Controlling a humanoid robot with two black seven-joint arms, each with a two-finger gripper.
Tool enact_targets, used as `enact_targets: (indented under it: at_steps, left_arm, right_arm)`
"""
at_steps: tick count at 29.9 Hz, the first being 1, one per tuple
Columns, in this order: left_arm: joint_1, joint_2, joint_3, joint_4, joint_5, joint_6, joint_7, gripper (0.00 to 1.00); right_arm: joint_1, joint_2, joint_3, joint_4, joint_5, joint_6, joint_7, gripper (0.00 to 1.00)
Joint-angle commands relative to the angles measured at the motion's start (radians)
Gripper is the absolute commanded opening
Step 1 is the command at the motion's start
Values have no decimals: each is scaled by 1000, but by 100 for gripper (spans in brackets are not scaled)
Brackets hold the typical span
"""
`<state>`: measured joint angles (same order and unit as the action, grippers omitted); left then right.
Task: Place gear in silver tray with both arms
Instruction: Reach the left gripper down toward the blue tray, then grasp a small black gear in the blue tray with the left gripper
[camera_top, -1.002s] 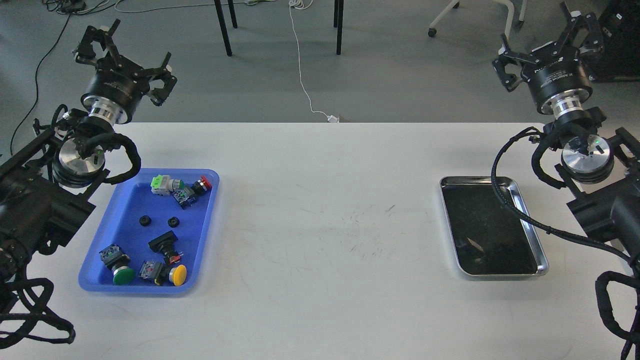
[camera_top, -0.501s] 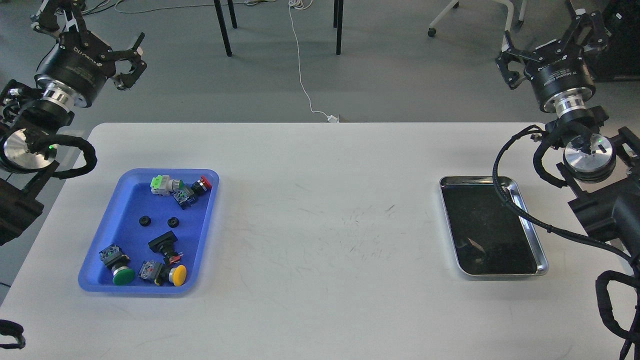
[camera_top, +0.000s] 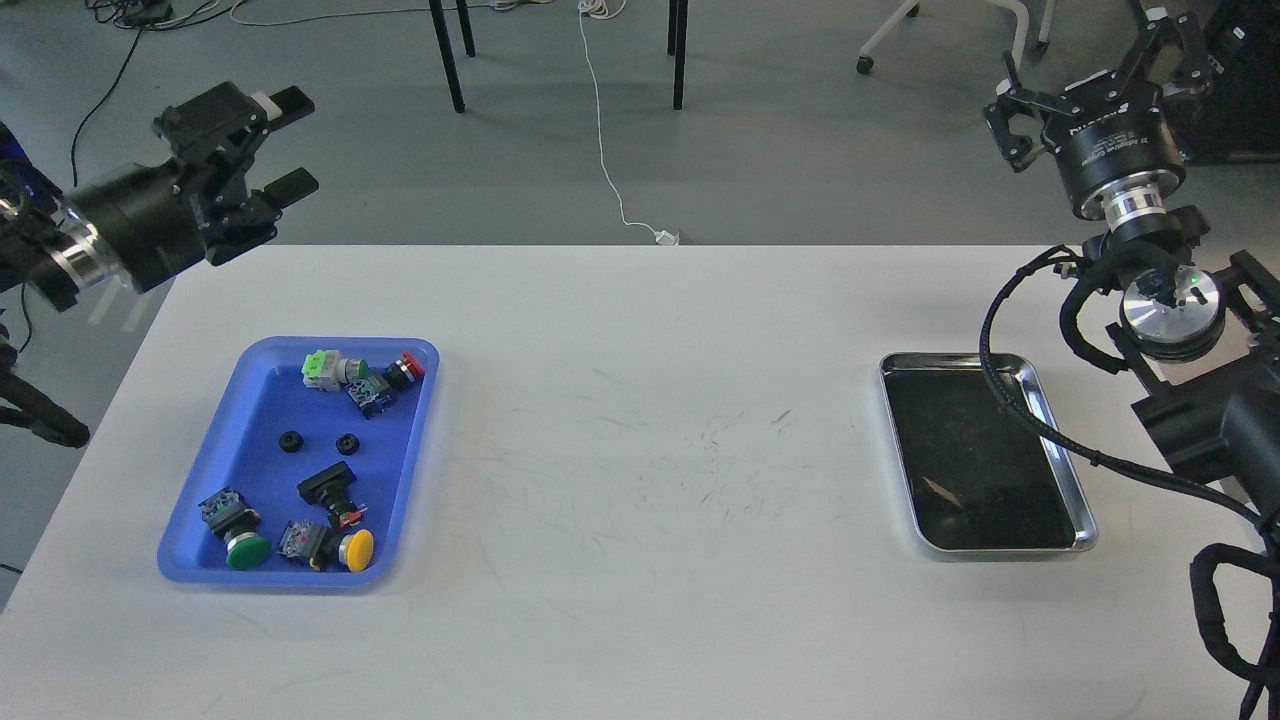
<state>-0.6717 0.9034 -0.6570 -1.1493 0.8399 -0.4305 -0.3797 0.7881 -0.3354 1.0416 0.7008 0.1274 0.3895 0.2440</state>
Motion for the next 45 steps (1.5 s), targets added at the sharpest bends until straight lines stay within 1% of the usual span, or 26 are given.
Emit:
enact_targets:
  at_steps: [1,3,5,7,9,12,14,16,17,19,21,23,24,27,37,41,45]
  left_arm:
    - [46,25,2,-10,207,33,-22,97]
    - [69,48,3,-29,296,33,-30,97]
    - [78,61,17,-56,390,44,-30,95]
    - [78,63,26,-58,509,47,-30,94]
    - [81,60,30,-53,628,67,-30,91]
    - [92,57,72,-47,829,133,-30,90]
    - [92,54,137,-34,919,202,-30,90]
    - [90,52,204,15,972,275,-28,90]
    - [89,51,238,37,982,300,-28,89]
    - [81,49,302,62,986,334,-28,83]
    - [80,40,336,77,989,342,-27,75]
    - [80,19,346,106,990,342,-27,63]
    - [81,8,346,121,990,342,-27,61]
    - [81,-21,347,154,990,342,-27,61]
    - [89,-60,349,169,990,342,-11,61]
    - [89,-63,350,212,992,342,-16,61]
    - [89,-92,350,256,990,342,-16,61]
  right_arm:
    - [0,-2,-2,0,0,2,0,99]
    - [-3,-2,-2,-1,0,2,0,99]
    - [-9,-2,0,0,0,3,0,99]
    - [-15,-4,0,0,0,3,1,99]
    - [-23,-4,6,0,1,5,1,99]
    - [-32,-2,21,2,1,6,1,99]
    - [-33,-5,23,3,1,6,1,99]
    - [-33,-7,23,5,1,6,1,99]
    - [-33,-7,23,8,1,6,1,99]
    - [-33,-8,23,11,1,6,1,99]
    - [-35,-8,21,16,1,6,1,99]
    - [-35,-8,21,16,1,6,1,99]
    - [-35,-8,21,16,0,6,1,99]
    - [-35,-8,21,16,1,6,1,99]
    - [-36,-8,21,16,1,6,1,99]
    - [-36,-8,21,16,1,6,1,99]
    - [-36,-8,21,16,0,6,1,99]
